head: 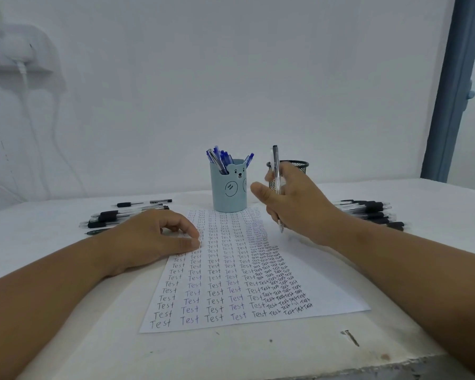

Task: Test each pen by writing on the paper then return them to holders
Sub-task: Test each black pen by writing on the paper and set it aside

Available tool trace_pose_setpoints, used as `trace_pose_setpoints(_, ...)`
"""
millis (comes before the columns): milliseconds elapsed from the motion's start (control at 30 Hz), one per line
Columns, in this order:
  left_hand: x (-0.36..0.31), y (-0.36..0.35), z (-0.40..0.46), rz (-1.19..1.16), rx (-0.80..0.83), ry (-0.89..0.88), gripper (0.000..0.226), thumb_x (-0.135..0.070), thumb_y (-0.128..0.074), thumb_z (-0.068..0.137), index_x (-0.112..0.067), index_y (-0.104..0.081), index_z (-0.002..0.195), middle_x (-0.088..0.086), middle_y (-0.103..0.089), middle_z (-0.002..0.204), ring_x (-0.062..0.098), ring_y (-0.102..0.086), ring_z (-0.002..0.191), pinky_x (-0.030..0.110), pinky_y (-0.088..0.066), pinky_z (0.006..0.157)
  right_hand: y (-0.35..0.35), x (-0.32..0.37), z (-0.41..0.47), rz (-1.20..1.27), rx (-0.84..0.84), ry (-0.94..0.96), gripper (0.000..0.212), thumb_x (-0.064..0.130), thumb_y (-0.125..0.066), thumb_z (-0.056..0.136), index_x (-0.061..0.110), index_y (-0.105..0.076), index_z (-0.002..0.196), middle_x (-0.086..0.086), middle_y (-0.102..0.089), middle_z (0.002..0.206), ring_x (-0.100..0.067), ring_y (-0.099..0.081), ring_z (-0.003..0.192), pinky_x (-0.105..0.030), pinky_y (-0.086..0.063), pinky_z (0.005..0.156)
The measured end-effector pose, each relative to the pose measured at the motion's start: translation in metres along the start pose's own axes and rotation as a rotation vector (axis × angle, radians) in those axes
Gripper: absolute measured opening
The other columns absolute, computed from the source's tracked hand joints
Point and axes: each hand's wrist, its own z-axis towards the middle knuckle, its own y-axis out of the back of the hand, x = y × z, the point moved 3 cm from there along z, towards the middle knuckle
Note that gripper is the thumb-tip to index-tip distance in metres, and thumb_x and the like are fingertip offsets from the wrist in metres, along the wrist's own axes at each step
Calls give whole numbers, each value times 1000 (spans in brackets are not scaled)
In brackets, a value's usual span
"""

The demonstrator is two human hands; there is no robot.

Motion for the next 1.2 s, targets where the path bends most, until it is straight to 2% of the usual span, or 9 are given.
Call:
trace_pose_setpoints(167, -1, -1, -1, -14, 3, 4, 15, -36, -84, 75, -31, -78, 89, -32, -68, 89, -22, -55, 80, 10, -36, 74, 2, 2, 3, -78, 22, 100, 14, 43, -53, 101, 31, -59, 99, 1, -61, 53, -13, -51, 47, -32, -47, 55)
trace_pose_setpoints(333, -2, -1, -1, 4, -8, 1, 15, -35, -83, 76, -30, -78, 89, -21, -69, 99, -21, -55, 83, 7, -35, 73, 0, 5, 1, -367, 45, 215, 26, 27, -57, 102, 7, -72, 98, 5, -50, 67, -6, -37, 56, -17, -31, 55)
trace_pose_setpoints(400, -2, -1, -1, -1, -10, 4, 15, -36, -84, 75, -31, -79, 89, -20, -69, 100, -21, -55, 84, 8, -36, 74, -3, 4, 1, -396, 82, 213, 15, 21, -58, 102, 15, -70, 95, 3, -51, 69, -5, -41, 59, -17, -34, 58)
trace_pose_setpoints(467, -2, -1, -1, 5, -9, 2, 16, -36, -84, 75, -30, -79, 89, -19, -69, 100, -21, -56, 82, 8, -36, 73, -5, 1, 1, -353, 96, 191, 15, 24, -58, 102, 23, -71, 110, 2, -54, 71, -6, -46, 63, -16, -39, 64)
trace_pose_setpoints(567, -3, -1, -1, 15, -12, -16, 16, -35, -83, 76, -30, -79, 90, -16, -70, 101, -17, -57, 81, 8, -36, 71, -7, 1, 0, -305, 158, 179, 36, 36, -54, 102, 3, -67, 111, -2, -51, 74, -10, -43, 69, -28, -38, 72)
trace_pose_setpoints(700, -2, -1, -1, 7, -6, -14, 15, -35, -83, 76, -30, -79, 89, -17, -70, 100, -17, -57, 81, 8, -37, 72, -6, 4, -3, -221, 214, 143, 37, 33, -51, 104, 0, -66, 110, -22, -62, 93, -15, -48, 79, -32, -39, 75)
trace_pose_setpoints(900, -1, 0, 0, -6, -1, -7, 15, -40, -85, 73, -36, -79, 87, -22, -70, 99, -16, -58, 90, 13, -39, 80, -7, 2, -1, -247, 246, 122, 24, 22, -50, 105, 8, -68, 96, 0, -59, 77, -3, -43, 61, -20, -36, 62)
trace_pose_setpoints(1067, -2, 1, -1, -3, -5, -9, 15, -38, -84, 74, -33, -79, 87, -19, -70, 100, -17, -57, 88, 10, -38, 77, -8, 1, -1, -269, 250, 145, 27, 21, -51, 105, 3, -67, 94, -8, -59, 77, -1, -39, 55, -15, -34, 57)
trace_pose_setpoints(1200, -3, 0, -1, 12, -7, -14, 16, -38, -84, 75, -32, -79, 89, -18, -70, 100, -18, -57, 83, 11, -38, 75, -7, -1, 2, -245, 212, 124, 16, 21, -53, 104, 28, -66, 106, 7, -62, 74, 1, -48, 63, -17, -39, 66)
